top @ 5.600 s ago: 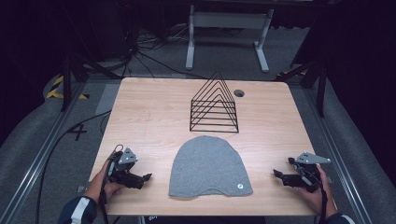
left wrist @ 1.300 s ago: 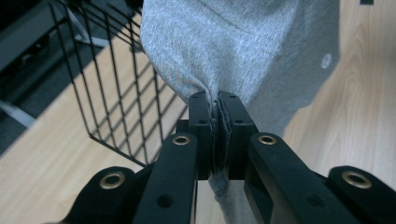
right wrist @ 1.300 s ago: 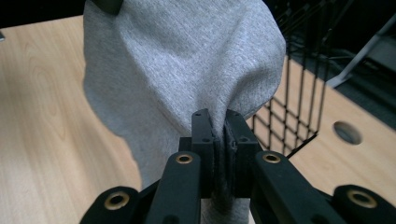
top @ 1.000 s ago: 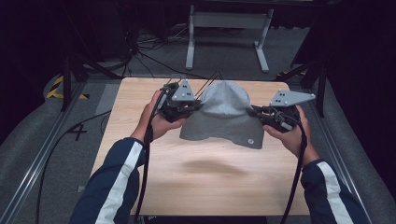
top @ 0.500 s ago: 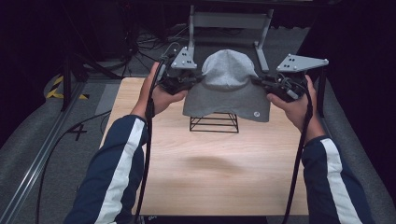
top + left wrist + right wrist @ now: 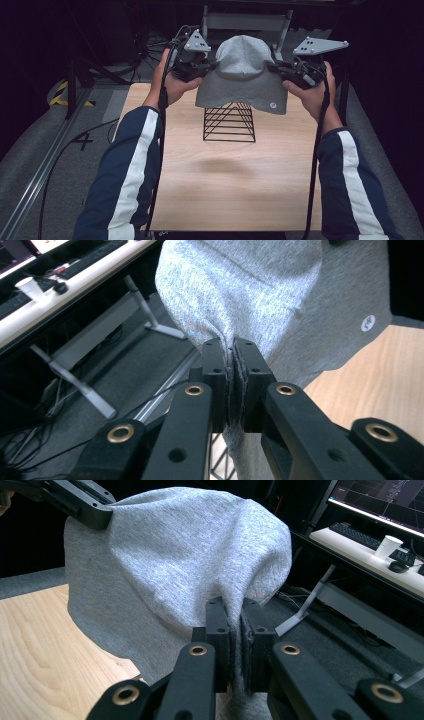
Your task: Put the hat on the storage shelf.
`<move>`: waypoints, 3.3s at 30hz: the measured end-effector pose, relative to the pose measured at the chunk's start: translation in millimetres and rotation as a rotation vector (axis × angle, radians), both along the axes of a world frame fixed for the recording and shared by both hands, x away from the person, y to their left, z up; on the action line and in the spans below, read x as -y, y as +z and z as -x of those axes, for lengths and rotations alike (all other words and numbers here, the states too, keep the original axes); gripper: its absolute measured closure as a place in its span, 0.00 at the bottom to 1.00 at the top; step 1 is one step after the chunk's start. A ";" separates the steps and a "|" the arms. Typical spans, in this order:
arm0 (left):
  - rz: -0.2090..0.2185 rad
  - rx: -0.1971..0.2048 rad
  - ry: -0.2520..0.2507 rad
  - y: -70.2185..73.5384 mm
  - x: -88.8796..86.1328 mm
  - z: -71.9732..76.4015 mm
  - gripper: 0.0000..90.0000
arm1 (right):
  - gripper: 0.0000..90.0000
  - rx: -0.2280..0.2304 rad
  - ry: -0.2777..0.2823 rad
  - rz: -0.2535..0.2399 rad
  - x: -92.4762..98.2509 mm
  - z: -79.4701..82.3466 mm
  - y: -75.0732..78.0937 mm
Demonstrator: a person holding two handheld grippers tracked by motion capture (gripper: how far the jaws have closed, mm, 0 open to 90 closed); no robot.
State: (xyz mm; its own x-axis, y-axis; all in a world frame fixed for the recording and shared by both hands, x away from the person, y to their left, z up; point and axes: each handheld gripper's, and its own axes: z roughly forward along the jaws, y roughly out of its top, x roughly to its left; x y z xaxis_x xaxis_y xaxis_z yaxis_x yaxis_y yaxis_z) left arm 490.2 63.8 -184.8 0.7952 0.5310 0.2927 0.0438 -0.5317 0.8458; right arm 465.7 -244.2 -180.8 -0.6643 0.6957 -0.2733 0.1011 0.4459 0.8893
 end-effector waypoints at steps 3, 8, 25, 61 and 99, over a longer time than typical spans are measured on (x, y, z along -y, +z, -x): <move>-0.002 -0.005 0.009 0.4 1.9 -7.8 0.94 | 0.94 -0.002 -0.006 0.003 -1.8 -7.2 -0.3; 0.009 -0.035 0.009 -5.3 4.5 -18.6 0.94 | 0.94 -0.016 -0.013 0.000 -2.7 -18.4 -4.7; 0.033 -0.071 -0.006 -26.2 2.4 -25.6 0.94 | 0.94 -0.060 0.004 -0.011 -4.1 -28.0 -26.4; 0.012 -0.096 -0.066 -60.4 -3.5 2.1 0.94 | 0.94 -0.077 0.059 0.028 -6.5 -3.0 -49.8; -0.060 -0.271 0.004 -178.8 1.8 -23.1 0.94 | 0.94 -0.320 0.004 0.069 -9.0 -35.7 -178.0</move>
